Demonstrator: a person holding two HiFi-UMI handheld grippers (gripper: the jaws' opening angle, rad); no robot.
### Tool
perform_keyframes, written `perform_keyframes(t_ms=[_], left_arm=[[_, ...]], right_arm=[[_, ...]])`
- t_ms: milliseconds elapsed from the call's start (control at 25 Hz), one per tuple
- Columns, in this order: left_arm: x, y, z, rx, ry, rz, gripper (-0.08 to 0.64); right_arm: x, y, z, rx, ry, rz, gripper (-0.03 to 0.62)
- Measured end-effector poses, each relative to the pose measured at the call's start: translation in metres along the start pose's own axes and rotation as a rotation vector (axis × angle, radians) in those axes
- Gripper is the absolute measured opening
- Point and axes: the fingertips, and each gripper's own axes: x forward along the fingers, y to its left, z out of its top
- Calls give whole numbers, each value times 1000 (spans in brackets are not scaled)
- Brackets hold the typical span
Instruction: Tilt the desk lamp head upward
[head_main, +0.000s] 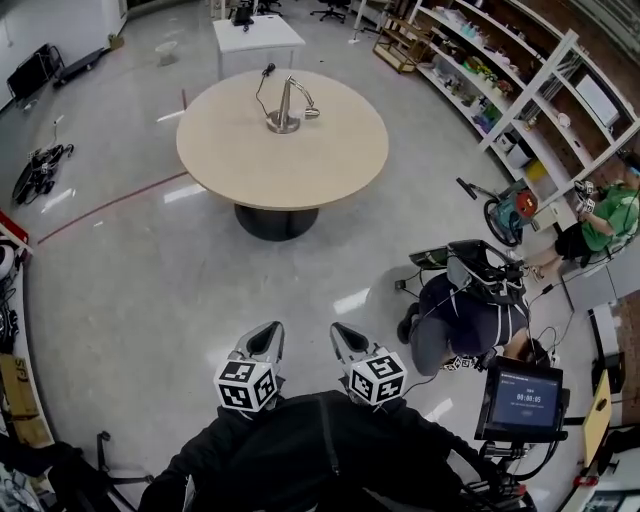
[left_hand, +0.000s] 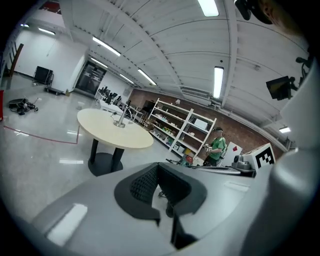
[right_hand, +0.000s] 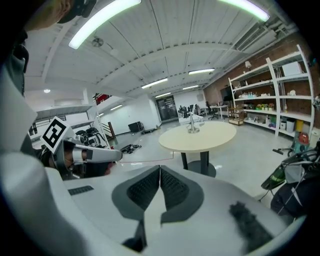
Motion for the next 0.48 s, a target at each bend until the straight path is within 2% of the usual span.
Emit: perform_keyframes(t_ms=[120,480], left_arm=[[-6,23,10,4,-13,-2,6],[-10,71,16,-60,-15,7,6]], right_arm=[[20,17,2,-12,37,4,6],[65,43,10,-59,92,35,6]])
